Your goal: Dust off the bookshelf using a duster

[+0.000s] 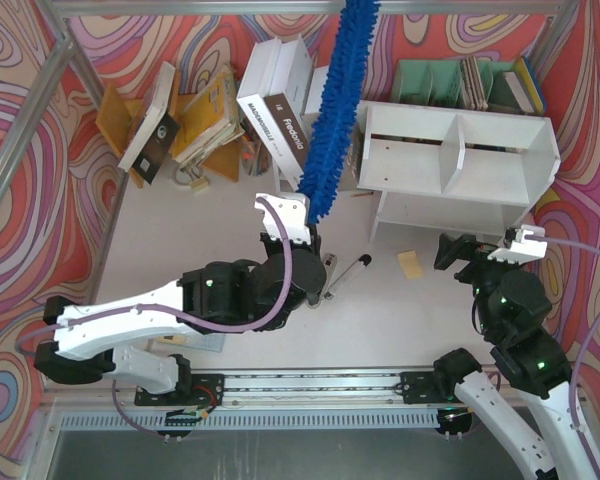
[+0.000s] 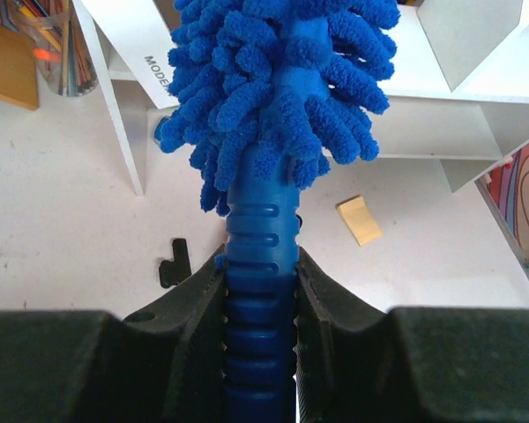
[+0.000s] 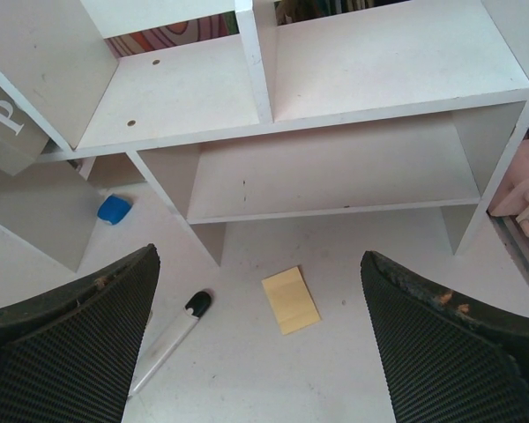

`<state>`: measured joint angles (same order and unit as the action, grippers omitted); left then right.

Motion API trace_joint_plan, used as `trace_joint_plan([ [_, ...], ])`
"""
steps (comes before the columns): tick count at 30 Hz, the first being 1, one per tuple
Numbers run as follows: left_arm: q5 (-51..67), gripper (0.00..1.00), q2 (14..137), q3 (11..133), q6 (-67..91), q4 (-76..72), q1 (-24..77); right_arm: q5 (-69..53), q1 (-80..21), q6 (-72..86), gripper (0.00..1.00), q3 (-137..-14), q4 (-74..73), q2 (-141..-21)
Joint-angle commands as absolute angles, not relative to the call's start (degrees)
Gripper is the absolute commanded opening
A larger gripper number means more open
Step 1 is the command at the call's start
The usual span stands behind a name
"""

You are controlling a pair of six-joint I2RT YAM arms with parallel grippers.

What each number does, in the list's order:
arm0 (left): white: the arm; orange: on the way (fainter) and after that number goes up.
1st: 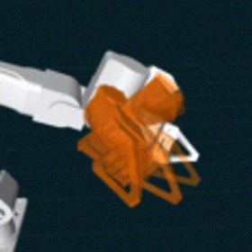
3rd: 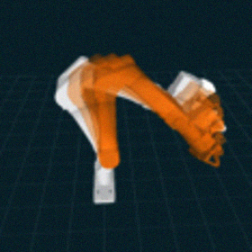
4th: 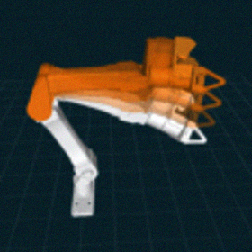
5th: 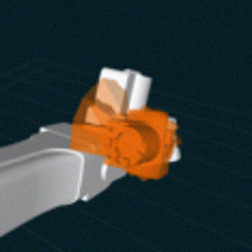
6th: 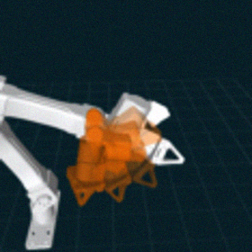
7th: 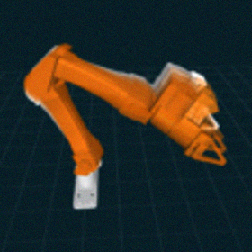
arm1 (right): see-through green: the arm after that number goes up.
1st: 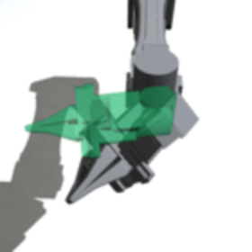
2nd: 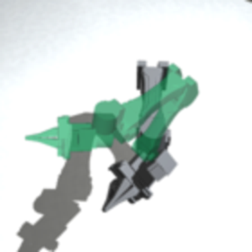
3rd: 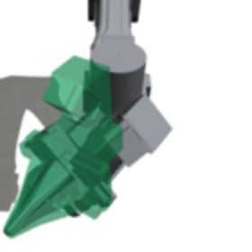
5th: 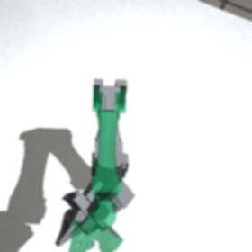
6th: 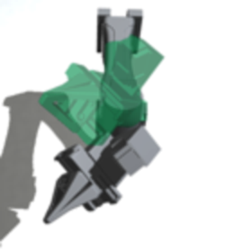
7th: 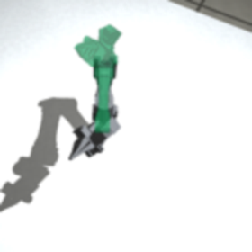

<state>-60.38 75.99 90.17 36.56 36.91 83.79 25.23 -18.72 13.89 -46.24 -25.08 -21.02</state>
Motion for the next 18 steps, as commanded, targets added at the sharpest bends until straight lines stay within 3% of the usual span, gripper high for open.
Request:
trace_joint_plan([
  [1,-60.4,0.00,77.0,87.7,39.5,36.6,83.5,26.4,-18.5,13.1,0.84,-45.6,-23.1,-20.0],
  [11,-55.2,0.00,79.5,82.1,37.9,32.0,83.5,26.7,-18.5,13.2,0.85,-45.5,-23.1,-20.0],
  [18,-59.4,0.00,78.4,83.7,33.2,32.3,83.5,26.9,-18.5,13.2,0.85,-45.4,-23.3,-19.7],
])
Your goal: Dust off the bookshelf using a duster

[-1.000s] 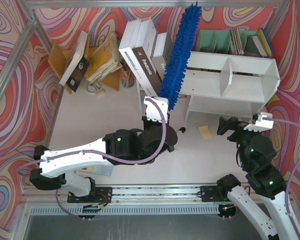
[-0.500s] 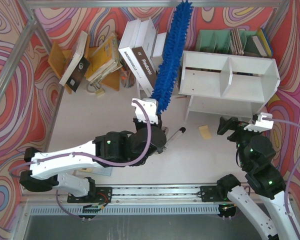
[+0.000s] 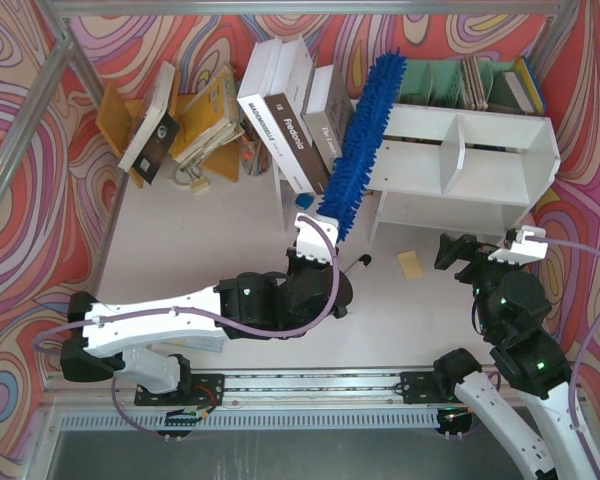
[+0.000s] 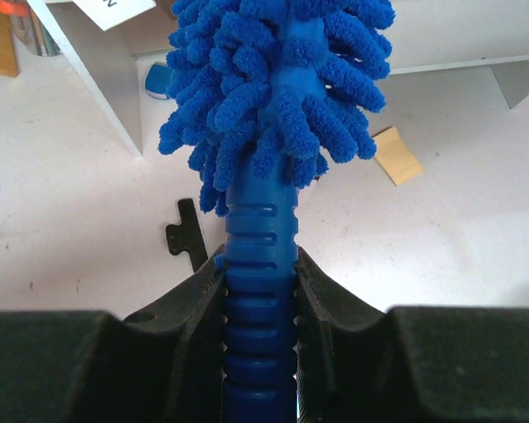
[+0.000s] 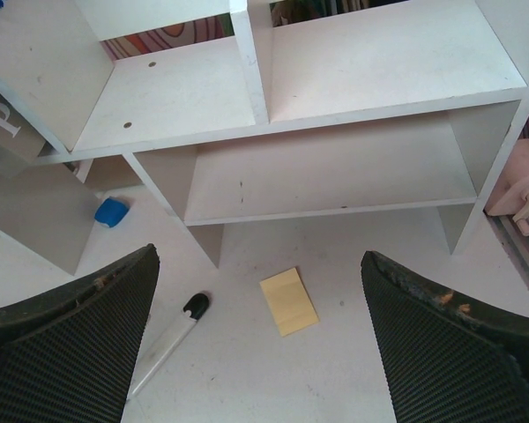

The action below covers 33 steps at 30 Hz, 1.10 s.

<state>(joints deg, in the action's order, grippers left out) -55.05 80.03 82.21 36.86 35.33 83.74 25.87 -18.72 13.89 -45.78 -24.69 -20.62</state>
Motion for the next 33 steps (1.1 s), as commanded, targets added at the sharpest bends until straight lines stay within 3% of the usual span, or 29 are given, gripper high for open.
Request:
trace_joint_plan([
  [1,-59.8,0.00,77.8,83.8,32.4,31.5,83.5,27.0,-18.5,13.1,0.85,-45.3,-23.1,-19.6],
  [14,-64.5,0.00,75.9,84.9,29.1,29.3,83.5,27.4,-18.5,13.3,0.85,-45.2,-23.2,-19.2],
  [26,-55.6,0.00,82.5,82.2,36.1,32.0,83.3,27.6,-18.5,13.2,0.85,-45.2,-23.2,-19.2],
  [33,-55.7,0.00,78.5,77.0,21.7,23.1,83.2,27.9,-18.5,12.8,0.85,-44.8,-22.8,-18.9],
])
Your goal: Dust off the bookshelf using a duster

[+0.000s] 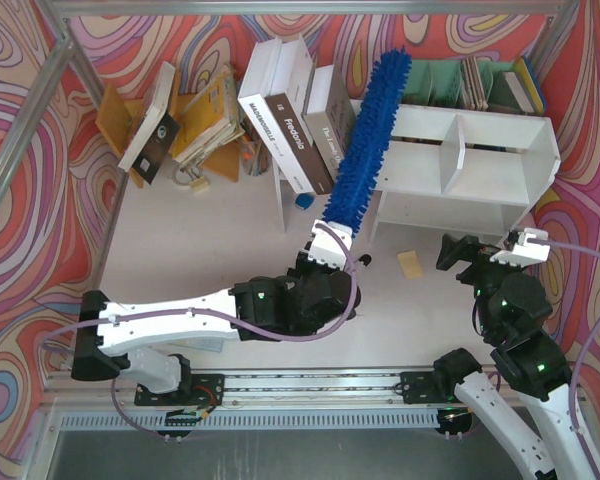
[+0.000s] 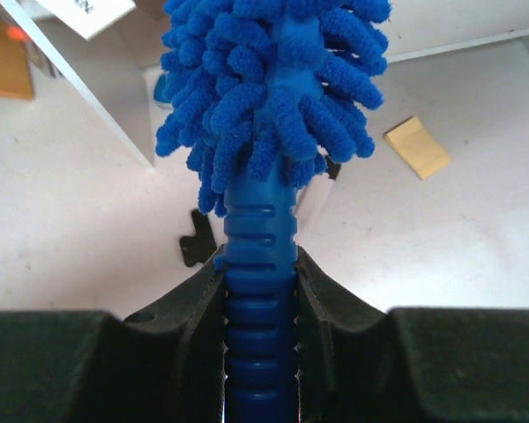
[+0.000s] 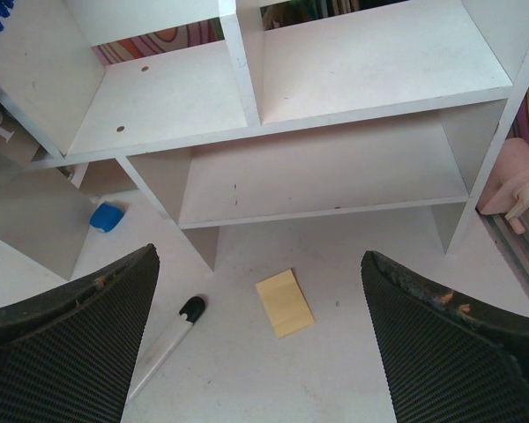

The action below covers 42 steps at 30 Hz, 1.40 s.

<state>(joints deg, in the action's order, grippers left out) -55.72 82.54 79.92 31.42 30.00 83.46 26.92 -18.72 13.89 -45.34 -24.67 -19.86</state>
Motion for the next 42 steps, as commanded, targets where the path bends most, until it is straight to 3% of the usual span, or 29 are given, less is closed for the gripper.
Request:
trace_joint_plan([
  [1,-56.7,0.00,77.0,75.9,18.9,21.3,83.2,28.0,-18.5,12.9,0.85,-44.7,-22.7,-18.9],
  [7,-54.1,0.00,65.8,64.5,-3.2,2.9,83.1,28.0,-18.5,12.8,0.85,-44.6,-22.5,-19.3],
  [11,-51.2,0.00,60.3,60.9,-15.3,-1.8,82.9,28.1,-18.5,12.7,0.85,-44.8,-22.7,-19.4],
  [16,-44.4,0.00,54.2,60.2,-25.1,0.7,80.2,28.9,-18.5,12.7,0.86,-44.7,-22.9,-19.4],
  [28,-13.2,0.00,43.8,61.7,-41.3,16.0,63.6,28.9,-18.5,12.8,0.87,-44.6,-22.9,-19.6],
  [42,15.7,0.00,51.0,72.3,-47.6,24.5,33.9,29.4,-18.5,13.0,0.88,-44.5,-23.2,-19.2],
])
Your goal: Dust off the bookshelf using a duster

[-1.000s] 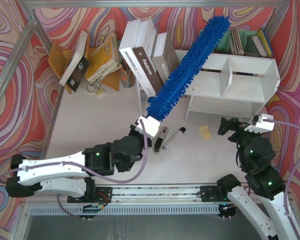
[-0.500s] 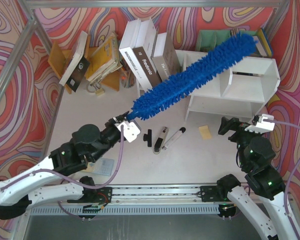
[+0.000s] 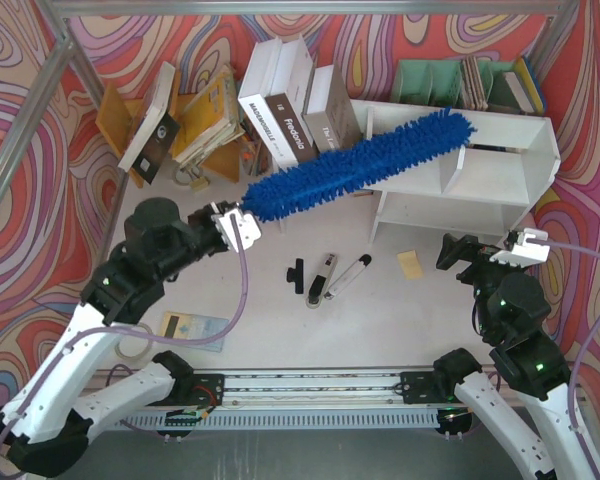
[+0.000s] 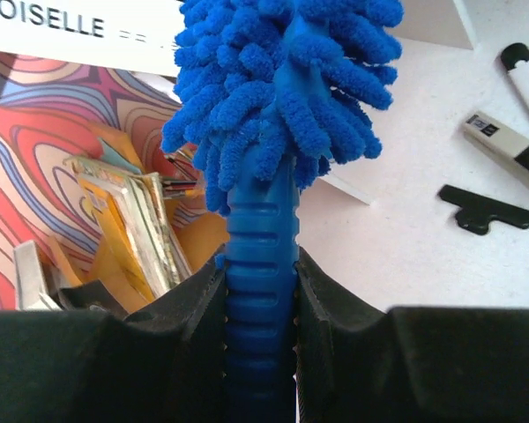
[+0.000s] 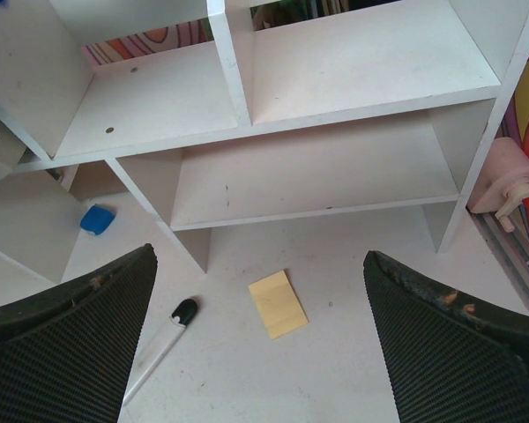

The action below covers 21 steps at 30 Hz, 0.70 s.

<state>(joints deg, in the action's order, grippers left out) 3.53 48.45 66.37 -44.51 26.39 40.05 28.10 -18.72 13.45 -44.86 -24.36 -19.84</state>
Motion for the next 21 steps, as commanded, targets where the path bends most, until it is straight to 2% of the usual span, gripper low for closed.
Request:
trace_joint_plan([
  [1,17.1,0.00,51.8,73.5,-48.2,25.1,32.8,29.4,-18.5,13.0,0.88,-44.4,-23.2,-19.2],
  [13,37.5,0.00,59.5,81.3,-47.0,22.8,12.9,30.1,-18.5,12.8,0.89,-44.2,-23.1,-19.8],
  [21,45.4,0.00,61.3,79.5,-47.0,22.5,9.0,30.9,-18.5,12.7,0.89,-44.3,-23.1,-21.0],
])
